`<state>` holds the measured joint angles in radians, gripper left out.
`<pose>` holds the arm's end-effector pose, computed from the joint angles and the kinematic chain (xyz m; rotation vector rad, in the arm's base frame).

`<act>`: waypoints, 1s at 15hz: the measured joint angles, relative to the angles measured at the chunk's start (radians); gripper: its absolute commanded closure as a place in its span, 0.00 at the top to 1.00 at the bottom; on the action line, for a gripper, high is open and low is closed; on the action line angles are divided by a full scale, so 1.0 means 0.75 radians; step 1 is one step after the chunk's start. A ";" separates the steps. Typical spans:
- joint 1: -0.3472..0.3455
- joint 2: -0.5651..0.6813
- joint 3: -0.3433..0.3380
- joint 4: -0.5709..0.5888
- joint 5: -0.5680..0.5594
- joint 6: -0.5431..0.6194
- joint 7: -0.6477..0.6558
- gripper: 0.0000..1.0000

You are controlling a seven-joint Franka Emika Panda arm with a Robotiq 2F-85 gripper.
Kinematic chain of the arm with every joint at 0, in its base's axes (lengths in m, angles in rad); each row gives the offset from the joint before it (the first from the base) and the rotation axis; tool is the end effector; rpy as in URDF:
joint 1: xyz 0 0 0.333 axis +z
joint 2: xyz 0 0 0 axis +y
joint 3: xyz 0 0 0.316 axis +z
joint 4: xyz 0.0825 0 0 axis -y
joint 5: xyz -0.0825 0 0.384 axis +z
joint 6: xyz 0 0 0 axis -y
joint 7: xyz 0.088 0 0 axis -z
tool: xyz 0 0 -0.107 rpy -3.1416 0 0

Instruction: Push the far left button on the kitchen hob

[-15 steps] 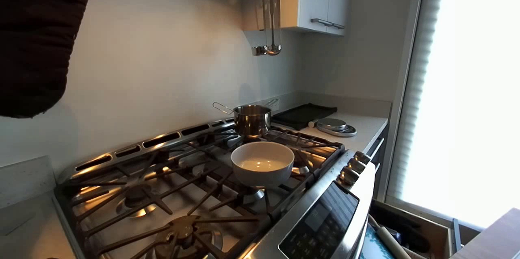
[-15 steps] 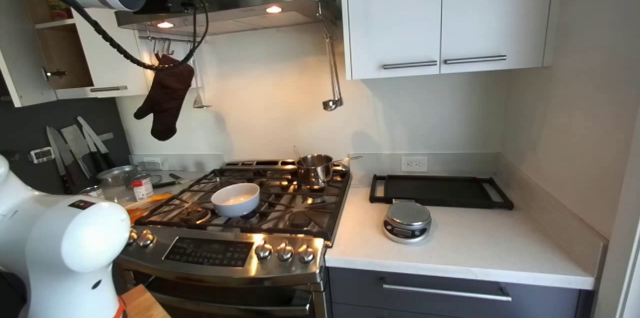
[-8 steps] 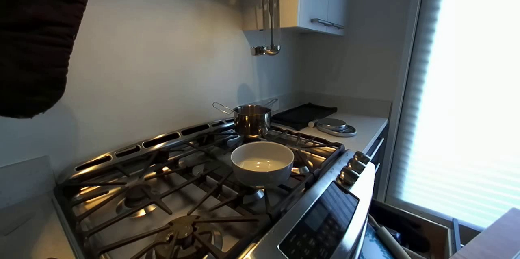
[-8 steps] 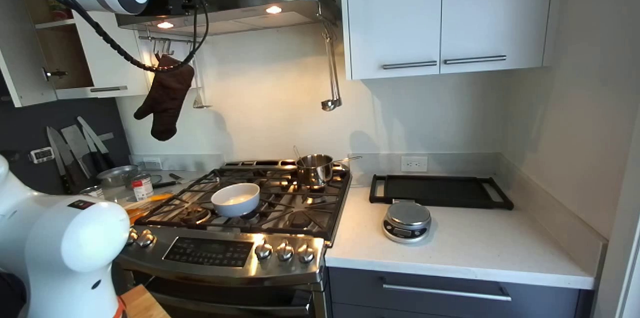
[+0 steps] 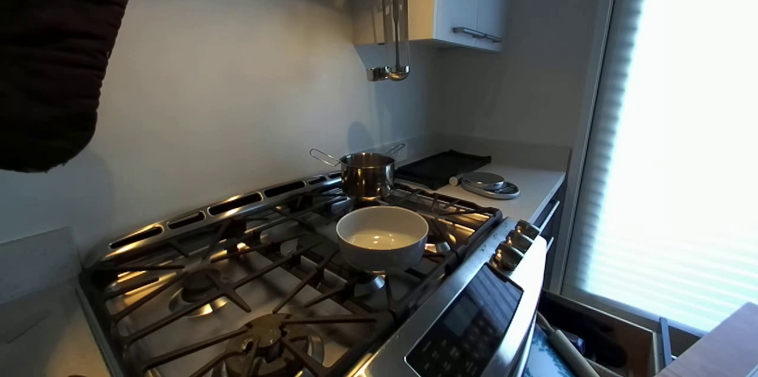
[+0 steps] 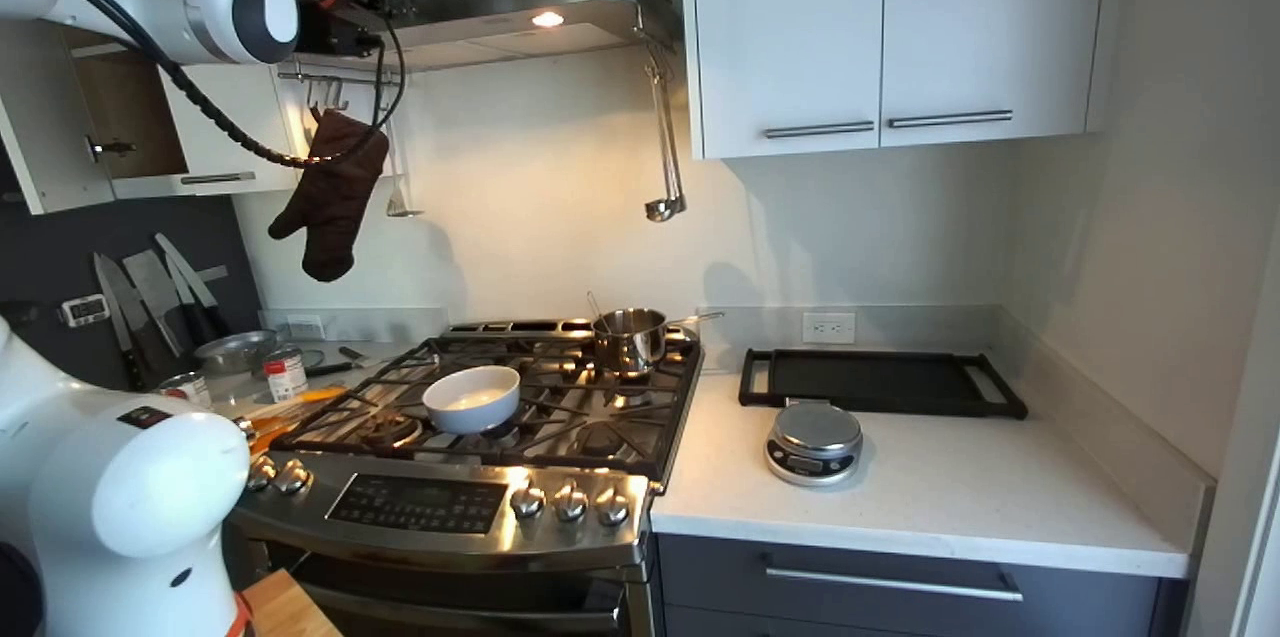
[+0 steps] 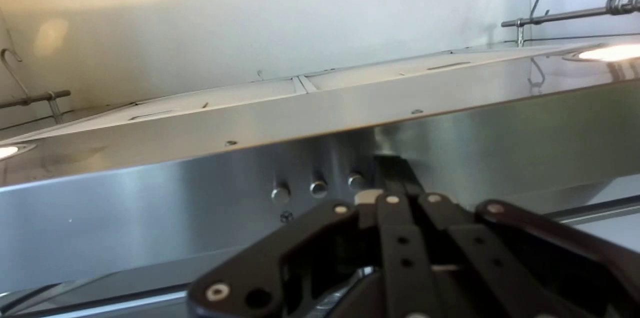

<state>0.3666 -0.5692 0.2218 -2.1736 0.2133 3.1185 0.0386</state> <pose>0.3234 0.2426 0.7875 -1.9671 -0.4173 -1.7706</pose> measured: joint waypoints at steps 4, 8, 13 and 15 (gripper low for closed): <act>-0.127 -0.013 0.105 -0.023 -0.001 0.061 0.123 0.00; -0.103 -0.033 0.080 0.053 -0.001 -0.202 0.129 0.00; -0.073 -0.095 0.077 0.136 0.000 -0.764 0.147 0.00; -0.062 -0.142 0.065 0.144 0.001 -0.989 0.140 0.26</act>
<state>0.3200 -0.6760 0.2705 -2.0653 0.2137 2.3766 0.1435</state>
